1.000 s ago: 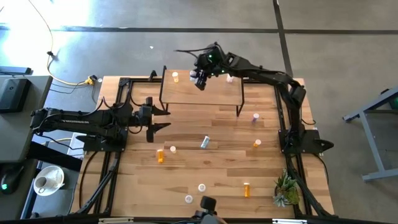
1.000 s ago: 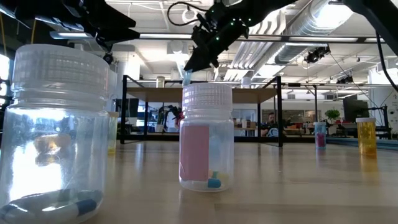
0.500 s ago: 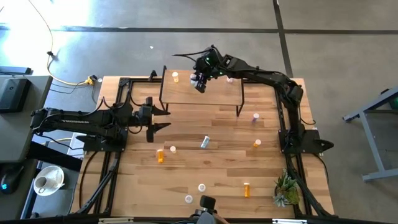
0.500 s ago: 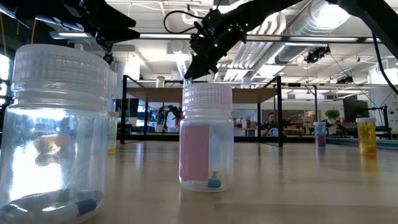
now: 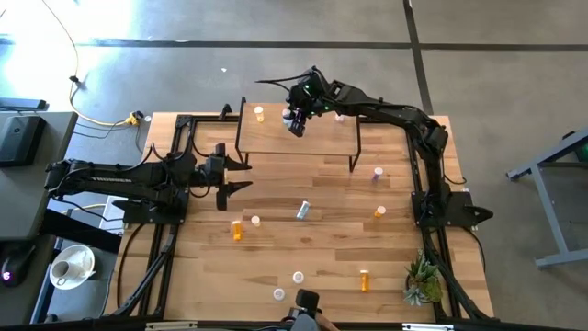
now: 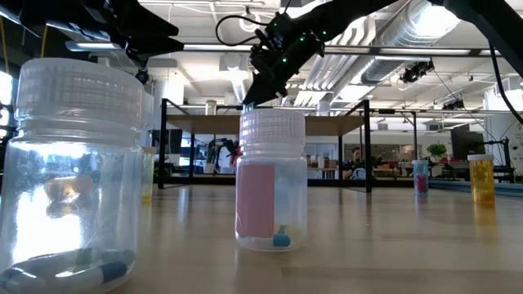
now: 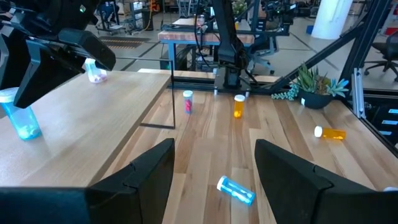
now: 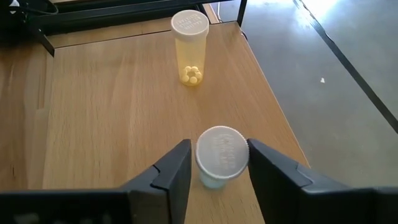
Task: Pick and place medicine bottles onto shelf by color
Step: Put the bottom blue pill bottle on the shelf, then put the top right orange pill bottle on the shelf
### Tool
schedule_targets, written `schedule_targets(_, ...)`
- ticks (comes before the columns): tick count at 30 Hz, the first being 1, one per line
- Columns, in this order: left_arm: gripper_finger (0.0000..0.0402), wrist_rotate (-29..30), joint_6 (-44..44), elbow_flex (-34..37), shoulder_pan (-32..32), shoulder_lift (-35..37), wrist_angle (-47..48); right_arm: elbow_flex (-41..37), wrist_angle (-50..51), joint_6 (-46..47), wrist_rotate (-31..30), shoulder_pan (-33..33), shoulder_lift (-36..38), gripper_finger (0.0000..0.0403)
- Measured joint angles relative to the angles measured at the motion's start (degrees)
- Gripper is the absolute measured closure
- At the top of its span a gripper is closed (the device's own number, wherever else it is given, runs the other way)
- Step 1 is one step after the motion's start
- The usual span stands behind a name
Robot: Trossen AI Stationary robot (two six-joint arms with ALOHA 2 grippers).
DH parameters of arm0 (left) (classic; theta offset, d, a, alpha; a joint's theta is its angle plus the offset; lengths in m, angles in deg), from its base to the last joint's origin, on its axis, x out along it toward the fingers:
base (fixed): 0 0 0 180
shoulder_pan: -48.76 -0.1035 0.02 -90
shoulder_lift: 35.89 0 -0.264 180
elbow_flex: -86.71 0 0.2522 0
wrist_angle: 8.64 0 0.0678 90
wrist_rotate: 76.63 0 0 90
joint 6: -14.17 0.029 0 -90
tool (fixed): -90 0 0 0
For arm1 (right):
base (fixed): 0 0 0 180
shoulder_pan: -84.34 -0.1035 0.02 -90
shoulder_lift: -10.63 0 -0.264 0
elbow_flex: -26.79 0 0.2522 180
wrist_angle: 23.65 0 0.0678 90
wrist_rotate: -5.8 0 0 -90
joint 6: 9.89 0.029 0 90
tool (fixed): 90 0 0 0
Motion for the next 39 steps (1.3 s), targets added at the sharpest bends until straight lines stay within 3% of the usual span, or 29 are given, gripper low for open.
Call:
schedule_targets(12, 0.0190, 0.0, 0.0, 0.0, 0.0, 0.0, 0.0, -0.1, 0.1, 0.5, 0.0, 0.0, 0.4, 0.0242)
schedule_targets(21, 0.0190, 0.0, -0.4, 0.0, 0.0, 0.0, 0.5, -0.1, 2.4, 0.2, -0.3, 0.0, 5.4, 0.0242)
schedule_targets(29, 0.0190, 0.0, -1.1, 0.0, 0.0, 0.0, 1.8, -0.1, 16.3, -0.1, 1.2, -1.4, 9.2, 0.0242)
schedule_targets(35, 0.0190, 0.0, -2.0, 0.0, 0.0, 0.0, 1.9, -0.4, 28.0, -3.8, 11.0, -3.8, 9.3, 0.0242)
schedule_targets(39, 0.0190, 0.1, -2.0, 0.0, 0.0, 0.0, 1.9, -3.1, 32.7, -4.6, 13.0, -5.7, 9.6, 0.0242)
